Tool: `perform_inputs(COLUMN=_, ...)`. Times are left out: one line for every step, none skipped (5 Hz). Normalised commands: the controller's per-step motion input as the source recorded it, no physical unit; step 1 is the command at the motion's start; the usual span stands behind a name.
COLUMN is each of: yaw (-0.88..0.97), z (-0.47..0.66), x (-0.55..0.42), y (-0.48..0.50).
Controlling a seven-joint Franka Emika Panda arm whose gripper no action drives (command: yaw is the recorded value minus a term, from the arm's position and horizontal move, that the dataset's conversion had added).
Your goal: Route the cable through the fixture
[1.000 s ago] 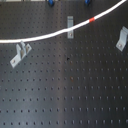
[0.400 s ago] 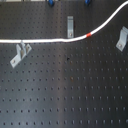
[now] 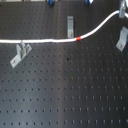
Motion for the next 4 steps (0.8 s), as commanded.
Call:
perform_inputs(yaw=-0.22, z=0.35, x=-0.374, y=0.046)
perform_inputs(yaw=-0.37, z=0.23, x=-0.239, y=0.027)
perform_inputs(yaw=-0.5, z=0.04, x=-0.002, y=0.253)
perform_inputs(yaw=-0.43, z=0.0, x=0.125, y=0.265)
